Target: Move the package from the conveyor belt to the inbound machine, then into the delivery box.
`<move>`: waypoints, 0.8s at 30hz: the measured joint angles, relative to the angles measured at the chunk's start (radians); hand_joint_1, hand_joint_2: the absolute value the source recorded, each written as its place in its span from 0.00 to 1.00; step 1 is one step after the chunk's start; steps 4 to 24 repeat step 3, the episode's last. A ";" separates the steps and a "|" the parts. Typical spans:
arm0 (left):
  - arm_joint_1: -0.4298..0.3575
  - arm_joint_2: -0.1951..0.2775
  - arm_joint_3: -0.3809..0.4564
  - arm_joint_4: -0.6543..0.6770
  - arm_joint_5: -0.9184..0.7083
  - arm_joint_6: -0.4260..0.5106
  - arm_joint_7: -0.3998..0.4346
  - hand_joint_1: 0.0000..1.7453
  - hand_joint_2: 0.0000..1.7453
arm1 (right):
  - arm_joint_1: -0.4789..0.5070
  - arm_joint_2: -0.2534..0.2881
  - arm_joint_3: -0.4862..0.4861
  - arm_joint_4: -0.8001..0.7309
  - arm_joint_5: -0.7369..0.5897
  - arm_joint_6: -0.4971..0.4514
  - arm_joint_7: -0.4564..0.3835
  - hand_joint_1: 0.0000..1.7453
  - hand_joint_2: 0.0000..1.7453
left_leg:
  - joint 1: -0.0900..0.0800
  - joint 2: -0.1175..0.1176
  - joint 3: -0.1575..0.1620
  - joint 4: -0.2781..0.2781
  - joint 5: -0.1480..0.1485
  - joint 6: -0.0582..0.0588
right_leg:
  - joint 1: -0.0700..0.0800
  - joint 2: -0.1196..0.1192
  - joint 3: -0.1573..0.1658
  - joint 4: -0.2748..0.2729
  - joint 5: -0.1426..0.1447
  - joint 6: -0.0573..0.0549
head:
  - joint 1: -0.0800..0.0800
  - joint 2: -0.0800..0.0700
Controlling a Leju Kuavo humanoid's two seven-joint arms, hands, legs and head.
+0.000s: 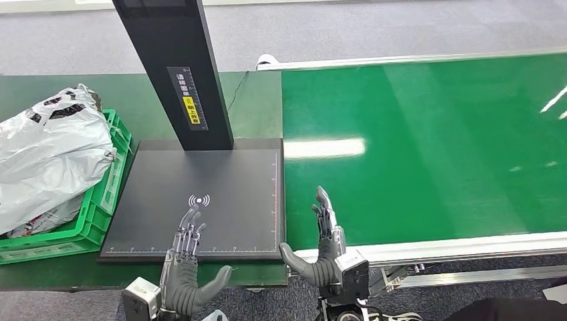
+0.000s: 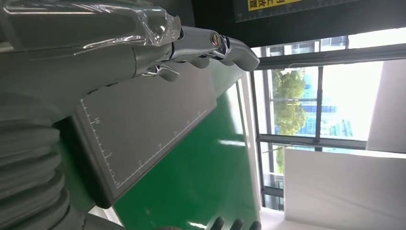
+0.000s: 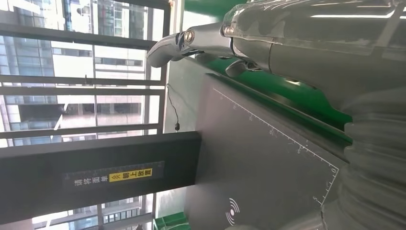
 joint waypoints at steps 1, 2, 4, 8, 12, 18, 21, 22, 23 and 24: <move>0.001 0.000 0.000 0.000 -0.001 0.001 0.001 0.00 1.00 | 0.000 0.000 0.002 0.002 0.000 0.000 -0.001 0.00 1.00 | 0.000 0.000 0.000 0.000 0.000 0.000 | 0.000 0.000 0.000 0.000 0.000 0.000 | 0.000 0.000; 0.002 0.000 0.000 0.000 -0.002 0.001 0.001 0.00 1.00 | 0.000 -0.001 0.003 0.004 0.000 0.000 -0.001 0.00 1.00 | 0.000 0.000 0.000 0.000 0.000 0.000 | 0.000 0.000 0.000 0.000 0.000 0.000 | 0.000 0.000; 0.003 0.001 -0.001 0.000 -0.002 0.001 0.002 0.00 1.00 | 0.000 -0.001 0.004 0.006 0.000 0.000 -0.001 0.00 1.00 | 0.000 0.000 0.000 0.000 0.000 0.000 | 0.000 0.000 0.000 0.000 0.000 0.000 | 0.000 0.000; 0.003 0.001 -0.001 0.000 -0.002 0.001 0.002 0.00 1.00 | 0.000 -0.001 0.004 0.006 0.000 0.000 -0.001 0.00 1.00 | 0.000 0.000 0.000 0.000 0.000 0.000 | 0.000 0.000 0.000 0.000 0.000 0.000 | 0.000 0.000; 0.003 0.001 -0.001 0.000 -0.002 0.001 0.002 0.00 1.00 | 0.000 -0.001 0.004 0.006 0.000 0.000 -0.001 0.00 1.00 | 0.000 0.000 0.000 0.000 0.000 0.000 | 0.000 0.000 0.000 0.000 0.000 0.000 | 0.000 0.000; 0.003 0.001 -0.001 0.000 -0.002 0.001 0.002 0.00 1.00 | 0.000 -0.001 0.004 0.006 0.000 0.000 -0.001 0.00 1.00 | 0.000 0.000 0.000 0.000 0.000 0.000 | 0.000 0.000 0.000 0.000 0.000 0.000 | 0.000 0.000; 0.003 0.001 -0.001 0.000 -0.002 0.001 0.002 0.00 1.00 | 0.000 -0.001 0.004 0.006 0.000 0.000 -0.001 0.00 1.00 | 0.000 0.000 0.000 0.000 0.000 0.000 | 0.000 0.000 0.000 0.000 0.000 0.000 | 0.000 0.000; 0.003 0.001 -0.001 0.000 -0.002 0.001 0.002 0.00 1.00 | 0.000 -0.001 0.004 0.006 0.000 0.000 -0.001 0.00 1.00 | 0.000 0.000 0.000 0.000 0.000 0.000 | 0.000 0.000 0.000 0.000 0.000 0.000 | 0.000 0.000; 0.003 0.001 -0.001 0.000 -0.002 0.001 0.002 0.00 1.00 | 0.000 -0.001 0.004 0.006 0.000 0.000 -0.001 0.00 1.00 | 0.000 0.000 0.000 0.000 0.000 0.000 | 0.000 0.000 0.000 0.000 0.000 0.000 | 0.000 0.000; 0.003 0.001 -0.001 0.000 -0.002 0.001 0.002 0.00 1.00 | 0.000 -0.001 0.004 0.006 0.000 0.000 -0.001 0.00 1.00 | 0.000 0.000 0.000 0.000 0.000 0.000 | 0.000 0.000 0.000 0.000 0.000 0.000 | 0.000 0.000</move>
